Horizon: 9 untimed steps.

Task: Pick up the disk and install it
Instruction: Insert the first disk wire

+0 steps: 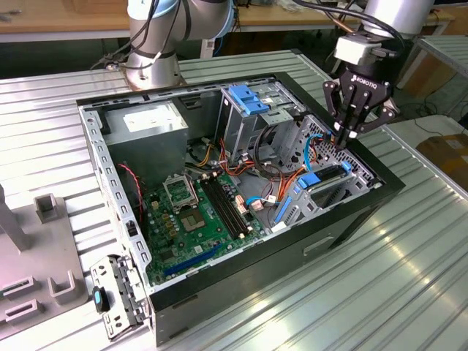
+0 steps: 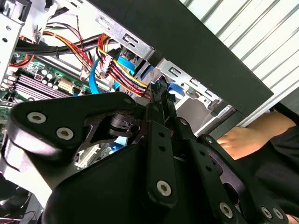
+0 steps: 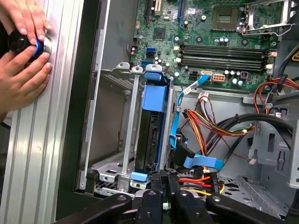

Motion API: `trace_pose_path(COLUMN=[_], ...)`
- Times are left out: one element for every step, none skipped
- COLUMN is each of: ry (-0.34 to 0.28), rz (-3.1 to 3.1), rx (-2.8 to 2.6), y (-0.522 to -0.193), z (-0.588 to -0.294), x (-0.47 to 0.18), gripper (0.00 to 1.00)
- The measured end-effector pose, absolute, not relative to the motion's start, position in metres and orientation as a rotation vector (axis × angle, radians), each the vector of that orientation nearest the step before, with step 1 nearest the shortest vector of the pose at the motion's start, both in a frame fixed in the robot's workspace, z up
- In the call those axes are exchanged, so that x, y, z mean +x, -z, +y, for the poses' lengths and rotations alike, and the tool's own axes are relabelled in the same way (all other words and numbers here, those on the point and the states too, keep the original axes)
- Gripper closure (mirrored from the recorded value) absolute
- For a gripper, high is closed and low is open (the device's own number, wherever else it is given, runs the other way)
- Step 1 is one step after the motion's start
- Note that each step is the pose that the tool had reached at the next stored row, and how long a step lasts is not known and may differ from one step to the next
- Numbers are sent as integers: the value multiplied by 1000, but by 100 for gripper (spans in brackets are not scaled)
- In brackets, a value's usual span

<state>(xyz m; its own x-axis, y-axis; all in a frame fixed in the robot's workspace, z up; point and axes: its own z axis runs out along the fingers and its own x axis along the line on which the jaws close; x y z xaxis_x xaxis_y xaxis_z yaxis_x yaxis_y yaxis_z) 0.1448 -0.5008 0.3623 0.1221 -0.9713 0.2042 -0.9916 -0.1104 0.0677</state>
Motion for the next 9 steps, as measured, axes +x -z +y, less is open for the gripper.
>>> trace_pose_path(ry=[-146,-142,-140,-139,-138,-137,-136,-136,-134], rz=[-1968,-1970,-1971,-1972,-1973,-1975,-1978,-1984,-1997], rx=[2213,2216,2217,2218,2218,2218,2215,2209,2197], y=[-362,-362,-362,-362,-362,-362,-361,-361,-360], z=[-505,-508,-511,-513,-514,-515,-515,-515,-515], x=[145,145,145,145,145,145,145,145,145], gripper=[84,84,84,84,84,84,84,84,84])
